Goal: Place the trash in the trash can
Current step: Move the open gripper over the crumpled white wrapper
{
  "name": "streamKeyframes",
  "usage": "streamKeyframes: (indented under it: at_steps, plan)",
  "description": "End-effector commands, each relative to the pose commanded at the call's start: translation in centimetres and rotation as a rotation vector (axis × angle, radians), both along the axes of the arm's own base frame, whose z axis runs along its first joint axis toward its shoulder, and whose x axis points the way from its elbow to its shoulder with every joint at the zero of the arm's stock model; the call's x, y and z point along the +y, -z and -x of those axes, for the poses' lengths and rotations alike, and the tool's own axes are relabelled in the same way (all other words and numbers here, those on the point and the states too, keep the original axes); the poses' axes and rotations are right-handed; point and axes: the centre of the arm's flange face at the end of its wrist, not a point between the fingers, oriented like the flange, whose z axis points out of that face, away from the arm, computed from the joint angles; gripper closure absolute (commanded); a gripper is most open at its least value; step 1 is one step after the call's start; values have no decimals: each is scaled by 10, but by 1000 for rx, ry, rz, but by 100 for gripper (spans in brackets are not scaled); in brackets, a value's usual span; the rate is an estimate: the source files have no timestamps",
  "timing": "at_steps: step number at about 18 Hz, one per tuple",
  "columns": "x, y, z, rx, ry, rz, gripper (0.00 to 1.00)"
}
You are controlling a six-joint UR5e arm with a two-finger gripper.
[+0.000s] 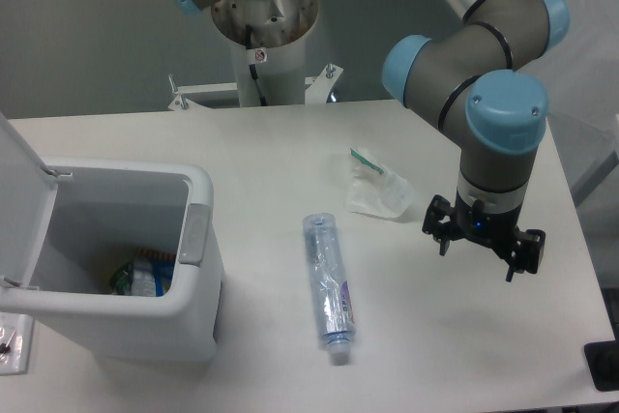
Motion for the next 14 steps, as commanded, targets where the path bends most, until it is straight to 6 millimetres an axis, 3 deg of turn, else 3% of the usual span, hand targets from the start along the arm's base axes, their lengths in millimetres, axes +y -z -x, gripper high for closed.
streamKeyframes:
  at_steps: [6,8,14]
  plan:
    - [3,12,-18,-14,15,45,0]
    - [0,25,-26,-54,17,70,0]
    - [-26,70,-103,-110,46,90,0]
